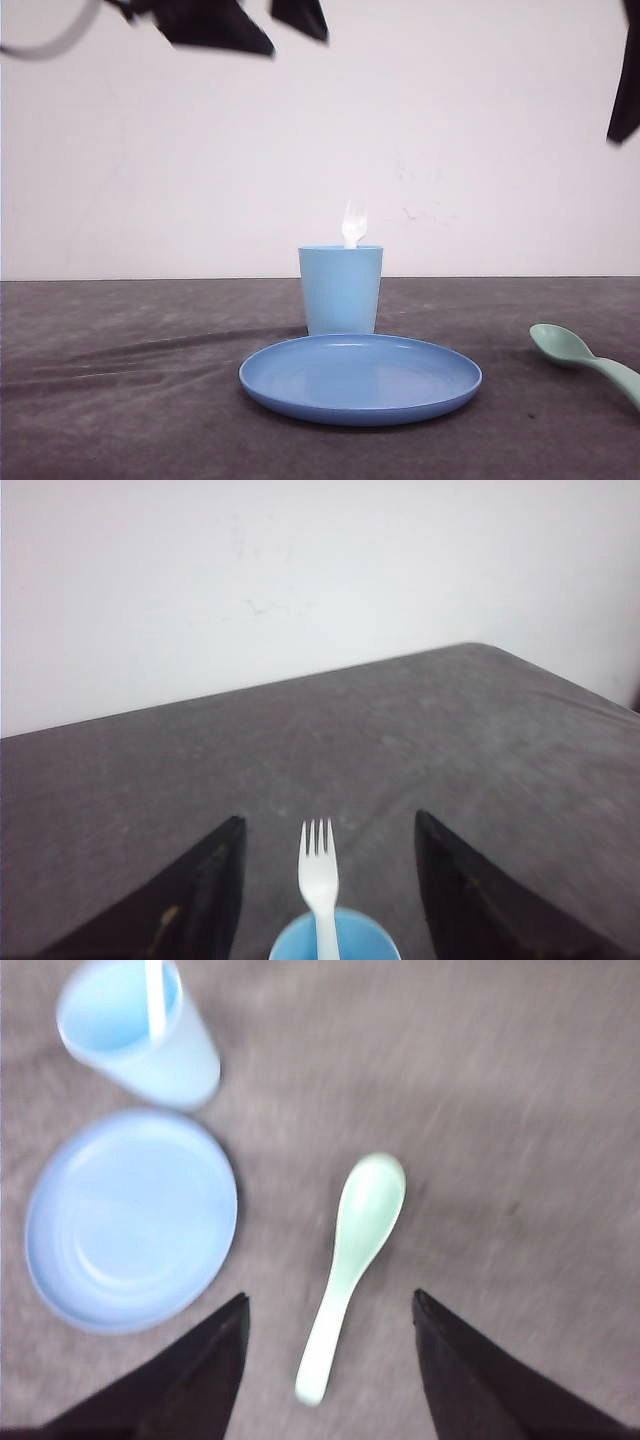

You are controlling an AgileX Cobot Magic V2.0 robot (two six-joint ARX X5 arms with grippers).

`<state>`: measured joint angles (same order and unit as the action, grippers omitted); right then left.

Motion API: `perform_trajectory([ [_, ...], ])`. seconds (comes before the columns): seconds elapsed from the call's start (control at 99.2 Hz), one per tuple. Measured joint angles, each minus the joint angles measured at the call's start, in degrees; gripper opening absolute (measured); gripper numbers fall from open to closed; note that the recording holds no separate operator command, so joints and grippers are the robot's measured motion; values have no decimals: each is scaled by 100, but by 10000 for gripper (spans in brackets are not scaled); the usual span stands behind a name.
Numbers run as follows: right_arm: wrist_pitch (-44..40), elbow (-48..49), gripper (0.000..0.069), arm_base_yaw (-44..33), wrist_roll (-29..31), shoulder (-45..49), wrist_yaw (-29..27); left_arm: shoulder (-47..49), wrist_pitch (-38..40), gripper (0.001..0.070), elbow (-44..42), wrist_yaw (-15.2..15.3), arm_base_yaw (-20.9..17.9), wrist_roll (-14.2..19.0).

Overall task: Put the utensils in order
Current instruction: 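Lower the right gripper onto the mint-green spoon and grasp its handle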

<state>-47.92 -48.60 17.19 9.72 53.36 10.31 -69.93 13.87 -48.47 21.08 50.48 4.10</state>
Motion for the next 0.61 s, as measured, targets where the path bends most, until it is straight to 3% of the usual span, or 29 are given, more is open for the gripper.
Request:
perform_trajectory([
  [0.232,-181,0,324,164,328,968,-81,1292,-1576,321,0,0,256,127],
  [0.605,164,0,331,675,710,2166,-629,2020,-2640,321,0,0,479,369],
])
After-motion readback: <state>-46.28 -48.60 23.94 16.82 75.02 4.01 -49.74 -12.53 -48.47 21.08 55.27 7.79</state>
